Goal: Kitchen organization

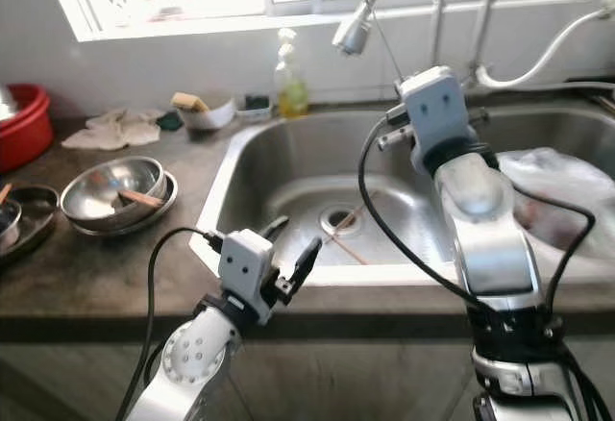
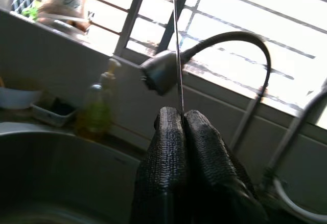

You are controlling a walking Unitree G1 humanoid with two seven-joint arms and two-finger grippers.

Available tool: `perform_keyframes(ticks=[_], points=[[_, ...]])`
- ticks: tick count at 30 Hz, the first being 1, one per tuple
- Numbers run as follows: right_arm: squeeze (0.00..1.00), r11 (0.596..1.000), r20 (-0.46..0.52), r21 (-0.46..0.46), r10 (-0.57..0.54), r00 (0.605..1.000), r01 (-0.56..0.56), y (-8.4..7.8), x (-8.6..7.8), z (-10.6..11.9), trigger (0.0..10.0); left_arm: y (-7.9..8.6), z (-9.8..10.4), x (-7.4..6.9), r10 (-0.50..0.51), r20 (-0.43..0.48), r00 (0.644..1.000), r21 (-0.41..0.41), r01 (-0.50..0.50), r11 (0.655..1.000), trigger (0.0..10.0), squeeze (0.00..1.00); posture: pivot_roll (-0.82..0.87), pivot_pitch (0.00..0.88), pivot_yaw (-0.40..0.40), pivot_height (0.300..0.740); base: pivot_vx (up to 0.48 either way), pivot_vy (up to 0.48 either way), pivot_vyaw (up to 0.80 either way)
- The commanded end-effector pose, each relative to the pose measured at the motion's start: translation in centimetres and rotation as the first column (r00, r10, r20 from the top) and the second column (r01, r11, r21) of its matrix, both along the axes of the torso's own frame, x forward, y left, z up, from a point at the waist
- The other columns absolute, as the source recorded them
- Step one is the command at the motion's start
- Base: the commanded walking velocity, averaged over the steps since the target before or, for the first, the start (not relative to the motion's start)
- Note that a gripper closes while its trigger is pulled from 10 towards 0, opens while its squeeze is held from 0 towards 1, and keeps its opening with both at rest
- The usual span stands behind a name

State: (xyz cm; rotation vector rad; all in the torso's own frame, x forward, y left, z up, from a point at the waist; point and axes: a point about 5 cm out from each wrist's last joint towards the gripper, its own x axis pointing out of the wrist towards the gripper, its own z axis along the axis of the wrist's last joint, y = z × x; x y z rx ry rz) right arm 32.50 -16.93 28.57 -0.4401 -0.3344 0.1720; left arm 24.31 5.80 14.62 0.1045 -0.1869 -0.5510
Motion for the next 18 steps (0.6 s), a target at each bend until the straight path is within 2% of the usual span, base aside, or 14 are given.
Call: perform_keyframes(ticks=[1,3,5,8,12,17,18], points=[[0.00,0.999,-0.064,-0.030,0.025,0.998,-0.027,0.5,0.7,-0.9,10.0,0.5,0.0,0.2,0.023,-0.004,1.000,0.001,-0.023,1.000,10.0,0.00,0.09,0.048,0.021,0.740,0.000,0.000,0.00],[0.00,0.998,-0.095,-0.058,0.018,0.995,-0.024,0.4,1.3,-0.9,10.0,0.4,0.0,0.2,0.022,-0.001,1.000,0.002,-0.022,1.000,10.0,0.00,0.09,0.049,0.019,0.740,0.000,0.000,0.00],[0.00,0.994,-0.171,-0.103,0.010,0.985,-0.028,0.3,2.2,-1.5,10.0,0.5,0.0,0.1,0.026,-0.002,1.000,0.006,-0.026,1.000,10.0,0.00,0.09,0.050,0.018,0.740,0.000,0.000,0.00],[0.00,0.992,-0.200,-0.121,-0.001,0.980,-0.024,0.1,2.8,-1.8,10.0,0.5,0.0,0.0,0.027,-0.001,1.000,0.004,-0.027,1.000,10.0,0.00,0.09,0.056,0.016,0.740,0.000,0.000,0.00],[0.00,0.983,-0.312,-0.179,-0.017,0.950,-0.041,0.0,4.3,-3.3,10.0,0.7,0.0,-0.2,0.033,-0.003,0.999,0.007,-0.033,0.999,10.0,0.00,0.10,0.068,0.008,0.740,0.000,0.000,0.00],[0.00,0.975,-0.382,-0.212,-0.021,0.924,-0.066,0.0,4.9,-4.3,10.0,0.7,-0.1,-0.4,0.035,-0.005,0.999,0.007,-0.035,0.999,10.0,0.00,0.10,0.075,0.007,0.740,0.000,0.000,0.00],[0.00,0.967,-0.426,-0.240,-0.022,0.905,-0.089,0.0,5.3,-5.1,10.0,0.7,0.0,-0.5,0.035,-0.007,0.999,0.005,-0.034,0.999,10.0,0.00,0.10,0.085,0.006,0.740,0.000,0.000,0.00]])
